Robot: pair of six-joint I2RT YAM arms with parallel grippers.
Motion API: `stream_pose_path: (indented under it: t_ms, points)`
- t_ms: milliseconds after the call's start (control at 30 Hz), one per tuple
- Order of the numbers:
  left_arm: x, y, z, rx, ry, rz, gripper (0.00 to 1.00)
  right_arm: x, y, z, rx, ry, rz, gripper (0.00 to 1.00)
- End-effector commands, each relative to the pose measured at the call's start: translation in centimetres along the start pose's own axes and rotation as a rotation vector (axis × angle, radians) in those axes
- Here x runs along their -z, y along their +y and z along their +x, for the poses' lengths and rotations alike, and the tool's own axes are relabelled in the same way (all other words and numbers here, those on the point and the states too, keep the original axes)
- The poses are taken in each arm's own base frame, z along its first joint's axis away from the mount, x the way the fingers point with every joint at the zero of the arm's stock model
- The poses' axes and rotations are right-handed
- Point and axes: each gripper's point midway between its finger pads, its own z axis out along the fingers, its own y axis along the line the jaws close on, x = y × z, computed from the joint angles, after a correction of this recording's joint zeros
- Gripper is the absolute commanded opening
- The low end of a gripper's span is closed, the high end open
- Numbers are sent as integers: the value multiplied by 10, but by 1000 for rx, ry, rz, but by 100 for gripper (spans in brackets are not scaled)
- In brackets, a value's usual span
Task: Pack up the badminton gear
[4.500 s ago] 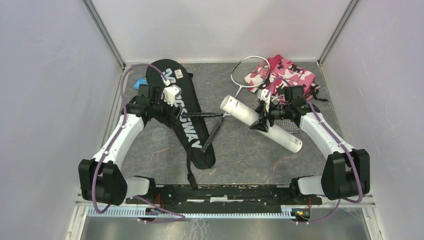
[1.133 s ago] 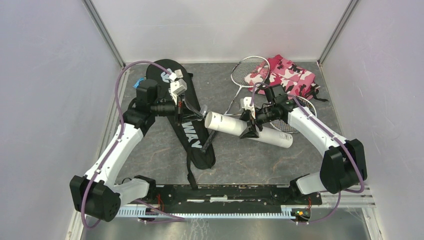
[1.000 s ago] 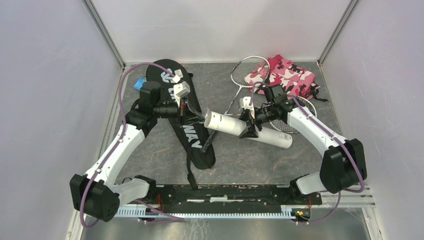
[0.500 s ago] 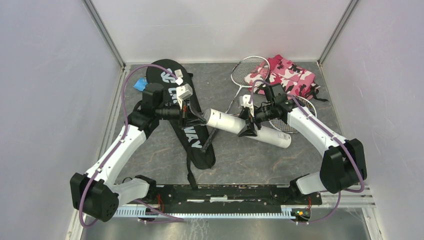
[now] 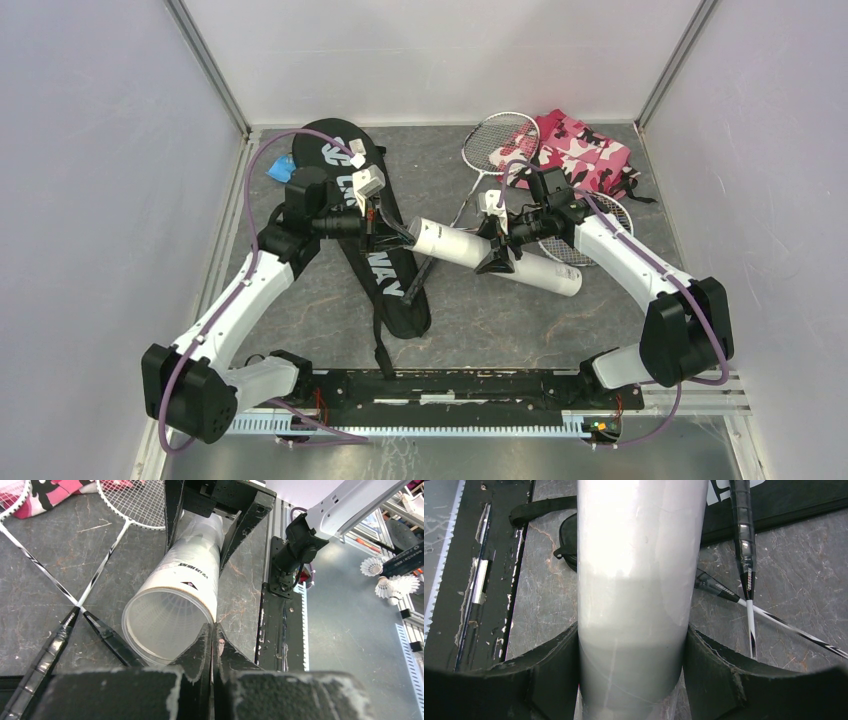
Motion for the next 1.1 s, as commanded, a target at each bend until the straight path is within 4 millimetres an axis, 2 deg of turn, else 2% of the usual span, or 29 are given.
stream_pose_path:
  t_ms: [0, 567, 1067]
  points:
    - [-4, -1, -5, 25, -35, 15, 2, -1, 0, -16, 46, -49, -21, 37]
    - [-9, -7, 7, 59, -59, 81, 3, 0, 5, -24, 39, -86, -38, 36]
    - [-10, 5, 12, 45, -66, 45, 41, 2, 6, -27, 52, -92, -35, 36]
